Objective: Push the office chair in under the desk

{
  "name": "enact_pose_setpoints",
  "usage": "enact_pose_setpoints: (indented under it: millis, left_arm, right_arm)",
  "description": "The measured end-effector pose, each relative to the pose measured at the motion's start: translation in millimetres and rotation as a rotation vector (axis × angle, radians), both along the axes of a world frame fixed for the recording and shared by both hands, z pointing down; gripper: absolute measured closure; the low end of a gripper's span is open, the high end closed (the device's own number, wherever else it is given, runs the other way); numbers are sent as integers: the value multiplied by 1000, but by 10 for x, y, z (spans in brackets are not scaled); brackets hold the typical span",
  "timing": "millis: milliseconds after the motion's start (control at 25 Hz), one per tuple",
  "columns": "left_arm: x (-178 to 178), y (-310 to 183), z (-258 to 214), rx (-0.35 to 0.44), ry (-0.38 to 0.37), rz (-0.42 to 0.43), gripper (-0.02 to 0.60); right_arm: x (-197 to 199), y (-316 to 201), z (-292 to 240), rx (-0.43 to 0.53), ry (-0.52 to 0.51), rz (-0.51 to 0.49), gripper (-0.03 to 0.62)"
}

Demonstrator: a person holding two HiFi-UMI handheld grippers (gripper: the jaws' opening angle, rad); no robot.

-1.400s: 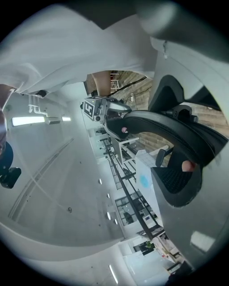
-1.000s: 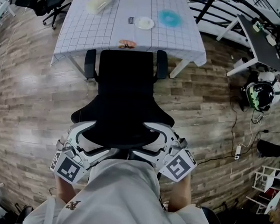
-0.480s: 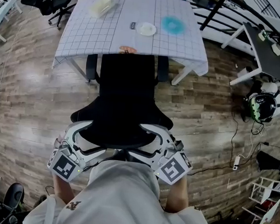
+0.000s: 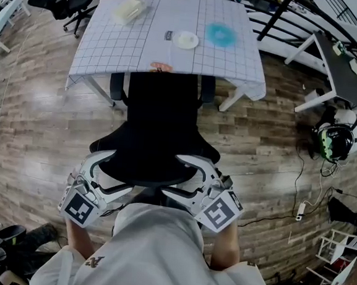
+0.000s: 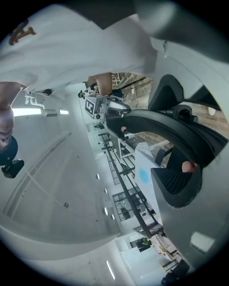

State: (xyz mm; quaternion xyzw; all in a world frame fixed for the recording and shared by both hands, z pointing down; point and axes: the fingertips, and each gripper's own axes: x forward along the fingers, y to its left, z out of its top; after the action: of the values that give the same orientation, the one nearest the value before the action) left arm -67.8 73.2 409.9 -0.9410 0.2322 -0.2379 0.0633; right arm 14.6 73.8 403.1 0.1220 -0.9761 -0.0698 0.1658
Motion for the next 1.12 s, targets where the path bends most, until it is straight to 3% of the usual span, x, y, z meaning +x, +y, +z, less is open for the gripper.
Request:
enact_pose_setpoints:
  millis: [1120]
  left_arm:
    - [44, -821, -10, 4, 17, 48, 179]
  right_arm:
    - [28, -802, 13, -35, 19, 41, 220]
